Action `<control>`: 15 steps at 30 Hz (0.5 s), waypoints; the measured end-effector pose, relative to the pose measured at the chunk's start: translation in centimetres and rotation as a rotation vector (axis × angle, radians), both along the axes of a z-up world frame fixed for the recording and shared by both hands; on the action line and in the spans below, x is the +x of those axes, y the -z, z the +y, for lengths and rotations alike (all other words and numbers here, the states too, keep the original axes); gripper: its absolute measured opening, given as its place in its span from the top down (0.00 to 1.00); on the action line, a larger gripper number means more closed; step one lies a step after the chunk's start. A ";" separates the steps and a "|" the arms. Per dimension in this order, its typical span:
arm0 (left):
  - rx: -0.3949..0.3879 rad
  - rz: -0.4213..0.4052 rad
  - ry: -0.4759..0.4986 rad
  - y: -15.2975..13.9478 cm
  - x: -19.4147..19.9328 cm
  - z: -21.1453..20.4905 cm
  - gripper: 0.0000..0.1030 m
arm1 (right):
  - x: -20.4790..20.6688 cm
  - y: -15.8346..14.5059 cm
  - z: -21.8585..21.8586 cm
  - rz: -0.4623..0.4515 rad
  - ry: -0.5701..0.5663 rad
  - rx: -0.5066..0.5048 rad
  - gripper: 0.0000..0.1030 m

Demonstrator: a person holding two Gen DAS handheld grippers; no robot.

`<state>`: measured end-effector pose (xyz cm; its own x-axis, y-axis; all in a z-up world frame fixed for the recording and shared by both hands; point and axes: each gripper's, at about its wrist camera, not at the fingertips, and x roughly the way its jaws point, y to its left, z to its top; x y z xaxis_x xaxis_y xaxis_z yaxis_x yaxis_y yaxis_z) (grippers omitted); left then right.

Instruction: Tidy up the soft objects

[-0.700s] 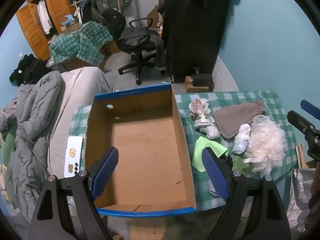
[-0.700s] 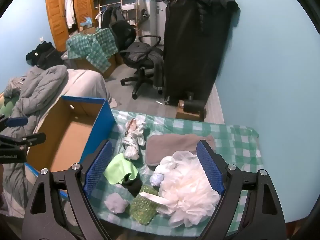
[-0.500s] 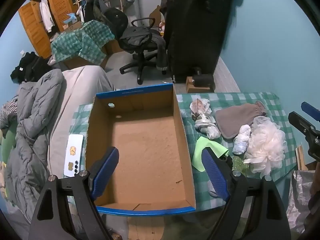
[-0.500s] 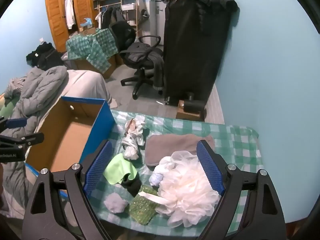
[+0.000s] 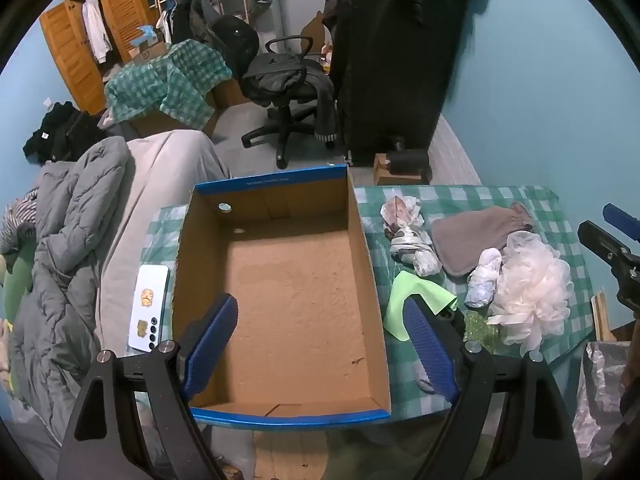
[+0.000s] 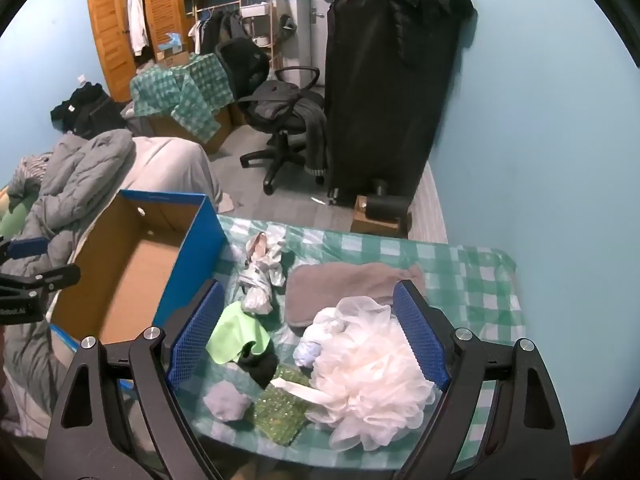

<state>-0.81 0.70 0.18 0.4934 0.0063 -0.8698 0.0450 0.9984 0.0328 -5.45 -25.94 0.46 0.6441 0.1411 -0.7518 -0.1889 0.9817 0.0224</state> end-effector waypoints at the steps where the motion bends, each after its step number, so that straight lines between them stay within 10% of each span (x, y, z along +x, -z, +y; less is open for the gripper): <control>1: 0.000 0.000 0.000 -0.1 -0.1 0.0 0.16 | 0.0 0.0 0.0 0.000 0.000 0.002 0.17; 15: 0.000 0.005 0.000 -0.1 -0.5 0.0 0.16 | -0.1 0.0 -0.5 0.009 0.006 0.004 0.17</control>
<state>-1.28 0.74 0.29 0.4890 0.0066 -0.8723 0.0452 0.9984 0.0329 -5.52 -26.41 0.46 0.6382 0.1405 -0.7569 -0.1830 0.9827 0.0281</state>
